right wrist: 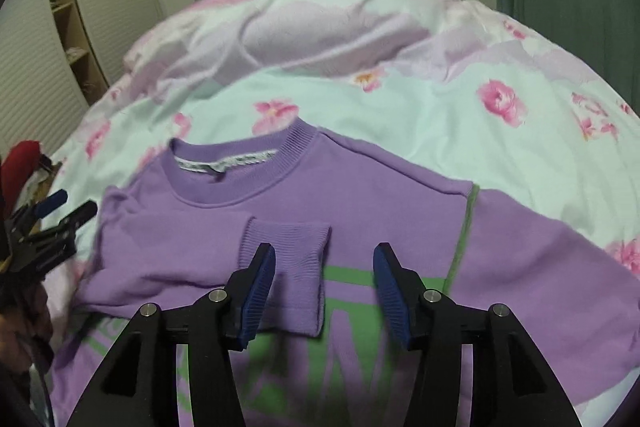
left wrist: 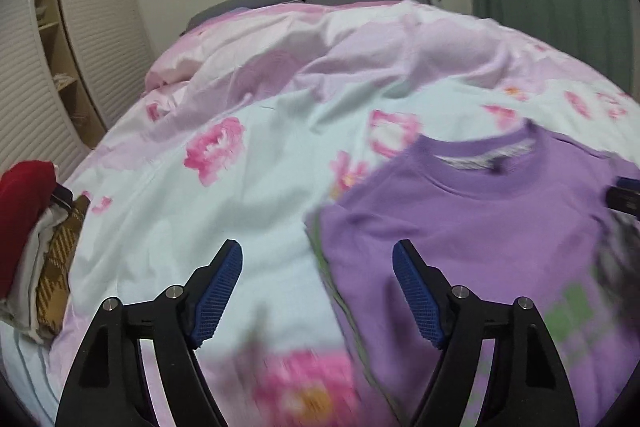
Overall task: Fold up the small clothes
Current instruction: 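Lower the cuff onto the sweatshirt front and open the right tool, then grasp the other sleeve cuff with the right tool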
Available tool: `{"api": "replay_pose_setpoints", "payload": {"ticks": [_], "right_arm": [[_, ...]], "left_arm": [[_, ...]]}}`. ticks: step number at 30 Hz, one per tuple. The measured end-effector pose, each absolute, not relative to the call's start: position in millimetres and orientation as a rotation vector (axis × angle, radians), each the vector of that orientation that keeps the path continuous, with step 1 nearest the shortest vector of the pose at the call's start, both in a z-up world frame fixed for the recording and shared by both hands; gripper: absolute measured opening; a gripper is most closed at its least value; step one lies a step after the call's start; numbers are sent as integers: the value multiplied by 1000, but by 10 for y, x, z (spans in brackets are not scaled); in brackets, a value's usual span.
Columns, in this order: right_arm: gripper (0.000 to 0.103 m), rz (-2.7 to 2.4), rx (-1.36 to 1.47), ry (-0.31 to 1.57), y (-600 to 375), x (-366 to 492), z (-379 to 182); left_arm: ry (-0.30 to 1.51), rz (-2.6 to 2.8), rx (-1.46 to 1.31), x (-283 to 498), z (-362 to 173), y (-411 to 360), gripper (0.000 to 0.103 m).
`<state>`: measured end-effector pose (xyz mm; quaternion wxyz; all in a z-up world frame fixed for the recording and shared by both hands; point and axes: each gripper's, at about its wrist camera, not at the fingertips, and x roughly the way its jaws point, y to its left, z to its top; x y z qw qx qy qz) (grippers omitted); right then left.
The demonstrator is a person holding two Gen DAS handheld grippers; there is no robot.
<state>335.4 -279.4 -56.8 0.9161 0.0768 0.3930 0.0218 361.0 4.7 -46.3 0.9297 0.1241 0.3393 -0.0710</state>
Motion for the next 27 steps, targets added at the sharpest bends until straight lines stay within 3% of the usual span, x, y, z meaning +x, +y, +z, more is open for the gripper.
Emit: {"api": "replay_pose_setpoints", "payload": {"ticks": [6,8,9,10,13,23,27], "right_arm": [[51,99,153,872,-2703,3329,-746],[42,108,133,889,-2667,3352,-823],[27,120,127,893,-2655,3352,-844],[20,111,111,899,-2646,3349,-855],[14,99,93,900,-2662,3328,-859],[14,76,55,916,-2625,3259,-886],[26,59,43,931,-2642,3226,-872]], "left_arm": [[781,-204,262,3179,-711,-59,81],[834,-176,276,3188,-861,-51,82],[856,-162,267,3215,-917,-17,82],[867,-151,249,3233,-952,26,82],[880,-115,185,3273,-1011,166,84],[832,-98,179,3098,-954,258,85],[842,-90,195,3007,-913,325,85]]}}
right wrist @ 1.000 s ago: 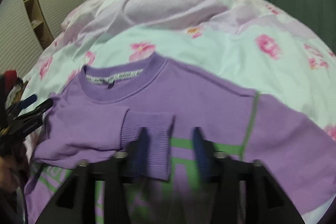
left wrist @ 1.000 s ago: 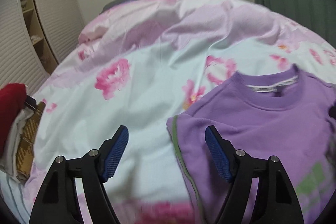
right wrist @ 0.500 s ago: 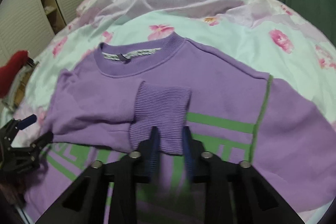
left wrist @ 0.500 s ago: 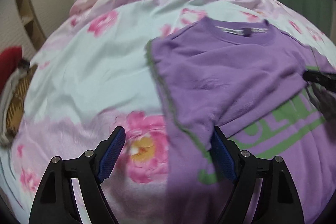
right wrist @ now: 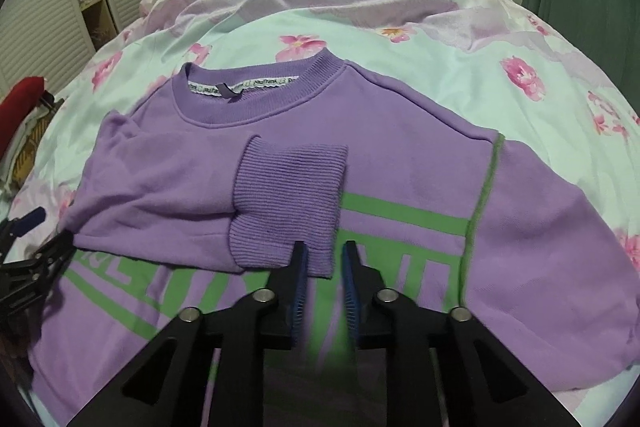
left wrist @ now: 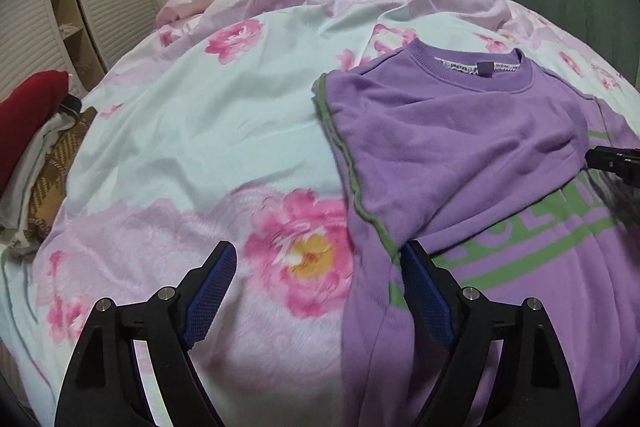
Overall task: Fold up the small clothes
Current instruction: 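Grasp the other sleeve cuff with the right tool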
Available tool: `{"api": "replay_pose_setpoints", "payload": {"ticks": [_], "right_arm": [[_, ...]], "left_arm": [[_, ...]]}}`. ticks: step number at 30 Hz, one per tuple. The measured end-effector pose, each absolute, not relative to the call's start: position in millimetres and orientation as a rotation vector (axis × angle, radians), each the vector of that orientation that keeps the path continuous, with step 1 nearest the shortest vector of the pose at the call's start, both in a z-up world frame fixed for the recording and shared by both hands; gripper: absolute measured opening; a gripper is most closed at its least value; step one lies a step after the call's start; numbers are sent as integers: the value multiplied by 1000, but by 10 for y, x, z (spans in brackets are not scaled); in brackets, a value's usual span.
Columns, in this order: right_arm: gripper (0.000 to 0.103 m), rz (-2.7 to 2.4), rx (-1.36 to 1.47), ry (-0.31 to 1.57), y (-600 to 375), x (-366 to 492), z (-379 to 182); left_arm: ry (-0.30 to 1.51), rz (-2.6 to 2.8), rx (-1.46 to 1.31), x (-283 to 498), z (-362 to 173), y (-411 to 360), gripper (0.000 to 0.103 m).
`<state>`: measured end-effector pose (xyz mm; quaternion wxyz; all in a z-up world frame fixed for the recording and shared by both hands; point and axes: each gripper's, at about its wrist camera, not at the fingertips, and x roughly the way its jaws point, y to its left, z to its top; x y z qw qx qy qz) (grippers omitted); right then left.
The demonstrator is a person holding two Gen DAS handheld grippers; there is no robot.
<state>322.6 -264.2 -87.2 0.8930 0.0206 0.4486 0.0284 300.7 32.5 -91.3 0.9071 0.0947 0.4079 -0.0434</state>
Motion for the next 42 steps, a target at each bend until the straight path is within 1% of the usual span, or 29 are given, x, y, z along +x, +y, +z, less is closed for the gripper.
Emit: {"api": "replay_pose_setpoints", "payload": {"ticks": [3,6,8,9,10,12,15,18,20,21,24,28,32,38,42], "right_arm": [[26,56,61,939,-2693,3152,-830],[27,57,52,876,-2738,2912,-655],[40,39,27,818,-2799,2667,-502],[49,30,23,798,-2829,2595,-451],[53,16,22,771,-2877,2488,-385],[53,-13,40,739,-2986,2300,-264],[53,-50,104,700,-3202,2052,-108],[53,-95,157,667,-3478,1815,-4],[56,-138,176,653,-3725,1663,18],[59,-160,182,650,-3836,1607,17],[60,-234,230,658,-4250,1428,-48],[60,-318,310,669,-4756,1256,-213],[60,-354,378,689,-5119,1234,-413],[60,-363,510,704,-5554,1345,-712],[60,-302,644,755,-5757,1465,-949]], "left_arm": [[834,-73,188,2943,-841,365,85],[812,-82,200,2805,-711,334,84],[793,-96,212,2705,-609,269,85],[780,-106,214,2642,-549,215,85],[771,-121,212,2571,-482,132,85],[762,-148,203,2477,-386,-39,85],[722,-224,195,2314,-220,-475,88],[685,-282,196,2193,-100,-929,88],[667,-315,183,2134,-35,-1209,88],[658,-323,179,2114,-12,-1311,88],[624,-340,165,2071,30,-1675,89],[635,-361,131,2099,-14,-2091,89],[639,-360,155,2122,-96,-2421,89],[660,-351,191,2135,-213,-2723,89],[659,-348,214,2124,-244,-2826,89]]}}
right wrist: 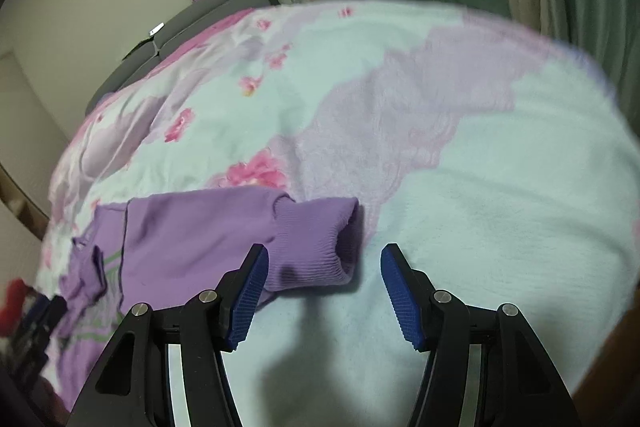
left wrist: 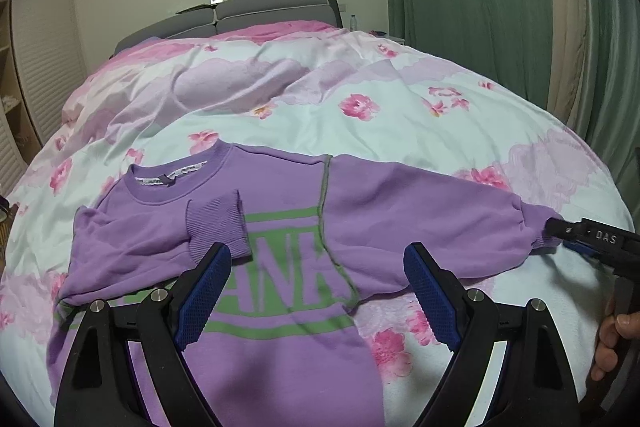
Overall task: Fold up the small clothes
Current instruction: 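Grasp the other sleeve cuff with the right tool, then fold the second sleeve across the sweatshirt front and release it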
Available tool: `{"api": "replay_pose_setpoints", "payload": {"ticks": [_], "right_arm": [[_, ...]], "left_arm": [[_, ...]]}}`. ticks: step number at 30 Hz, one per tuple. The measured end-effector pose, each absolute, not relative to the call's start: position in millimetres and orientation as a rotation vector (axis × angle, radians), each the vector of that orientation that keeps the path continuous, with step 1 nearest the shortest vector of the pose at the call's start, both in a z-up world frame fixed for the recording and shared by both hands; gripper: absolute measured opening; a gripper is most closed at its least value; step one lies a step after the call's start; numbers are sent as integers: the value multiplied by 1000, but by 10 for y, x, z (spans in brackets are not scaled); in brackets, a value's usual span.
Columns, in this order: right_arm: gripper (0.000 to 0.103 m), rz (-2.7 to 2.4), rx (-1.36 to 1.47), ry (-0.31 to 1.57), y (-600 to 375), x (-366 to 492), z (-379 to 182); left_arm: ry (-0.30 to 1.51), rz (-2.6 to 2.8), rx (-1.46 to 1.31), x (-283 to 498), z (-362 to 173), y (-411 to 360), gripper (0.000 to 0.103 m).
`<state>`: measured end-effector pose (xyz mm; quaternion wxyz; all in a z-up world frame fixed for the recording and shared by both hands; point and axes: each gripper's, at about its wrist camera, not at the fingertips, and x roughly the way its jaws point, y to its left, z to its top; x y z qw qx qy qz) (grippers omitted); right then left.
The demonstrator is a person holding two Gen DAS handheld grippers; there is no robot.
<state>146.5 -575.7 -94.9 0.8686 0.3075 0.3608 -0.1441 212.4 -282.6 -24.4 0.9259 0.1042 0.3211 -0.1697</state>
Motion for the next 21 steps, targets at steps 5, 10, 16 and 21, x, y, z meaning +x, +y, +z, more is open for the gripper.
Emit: {"api": "replay_pose_setpoints", "payload": {"ticks": [5,10,16,21], "right_arm": [[60,-222,750,757,-5810,1538,-1152],[25,-171,797,724,-5804,1557,-1131],[19,-229,675,637,-5522,1448,-702],[19,-213,499,542,-4975,1597,-85]], "left_arm": [[665,-344,228,2115,-301,-2861,89],[662,-340,234,2088,-292,-2832,89],[630,-307,216,2097,-154,-2561,89],[594,-246,180,2143,23,-2071,89]]}}
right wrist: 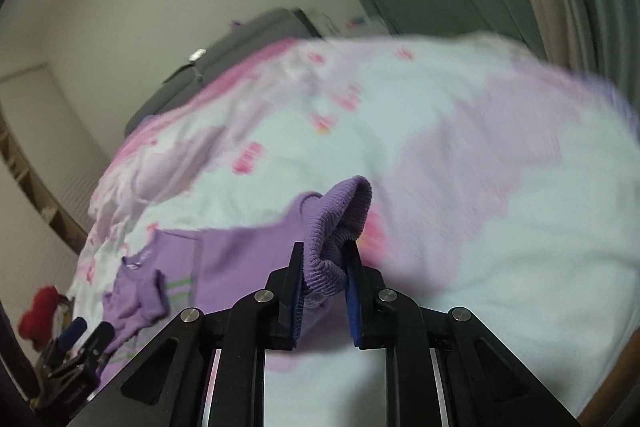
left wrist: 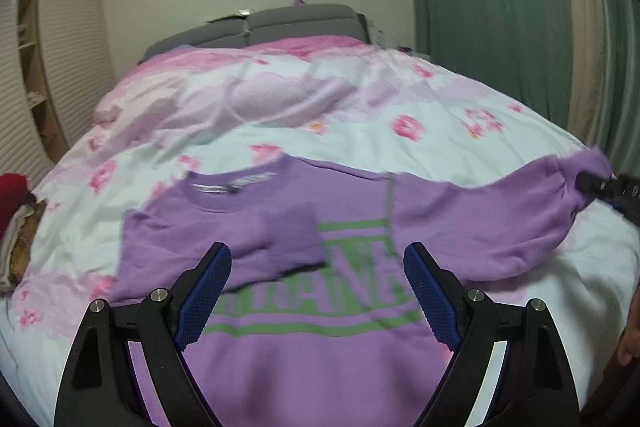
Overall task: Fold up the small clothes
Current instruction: 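Fold the second sleeve across the sweatshirt front and release it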
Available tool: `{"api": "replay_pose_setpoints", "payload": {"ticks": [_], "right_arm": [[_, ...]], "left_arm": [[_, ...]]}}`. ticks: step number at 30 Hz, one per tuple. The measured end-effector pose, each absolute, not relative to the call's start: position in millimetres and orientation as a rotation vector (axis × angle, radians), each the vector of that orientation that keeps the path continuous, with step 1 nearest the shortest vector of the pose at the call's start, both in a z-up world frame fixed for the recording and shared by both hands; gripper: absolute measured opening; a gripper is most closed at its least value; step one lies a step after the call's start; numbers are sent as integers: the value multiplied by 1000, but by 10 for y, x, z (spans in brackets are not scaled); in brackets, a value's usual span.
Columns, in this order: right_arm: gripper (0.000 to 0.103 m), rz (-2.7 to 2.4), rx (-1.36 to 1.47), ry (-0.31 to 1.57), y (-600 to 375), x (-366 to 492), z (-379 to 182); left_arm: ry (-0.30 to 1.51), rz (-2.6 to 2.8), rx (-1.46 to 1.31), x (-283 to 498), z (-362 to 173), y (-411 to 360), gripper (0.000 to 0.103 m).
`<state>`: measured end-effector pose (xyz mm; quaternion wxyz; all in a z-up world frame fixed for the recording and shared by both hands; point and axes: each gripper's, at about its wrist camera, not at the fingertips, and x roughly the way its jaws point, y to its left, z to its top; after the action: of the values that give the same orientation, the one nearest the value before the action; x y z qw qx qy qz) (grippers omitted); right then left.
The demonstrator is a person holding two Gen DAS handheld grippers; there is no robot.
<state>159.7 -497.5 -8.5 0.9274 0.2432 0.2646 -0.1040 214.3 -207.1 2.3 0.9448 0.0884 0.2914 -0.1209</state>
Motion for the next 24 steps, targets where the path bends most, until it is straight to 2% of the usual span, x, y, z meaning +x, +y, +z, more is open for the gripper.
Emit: {"api": "replay_pose_setpoints", "payload": {"ticks": [5,10,18,21,22,24], "right_arm": [[19,-111,321,518,-4079,2052,341],[18,11,202,535,-3058,2556,464],[18,163,26,671,-1618,3195,51],[23,206,-3,768,-1273,3329,-256],[31,220,-10,794,-1208,3329,-346],[40,266,-4,812,-1132,3275,-453]], "left_arm": [[565,-152,139,2191,168,-1406,89],[557,-50,86,2215,216,-665,89],[598,82,11,2336,42,316,89],[615,98,-4,2376,-37,472,89],[621,99,-8,2397,-67,511,89],[628,101,-14,2408,-112,544,89]]}}
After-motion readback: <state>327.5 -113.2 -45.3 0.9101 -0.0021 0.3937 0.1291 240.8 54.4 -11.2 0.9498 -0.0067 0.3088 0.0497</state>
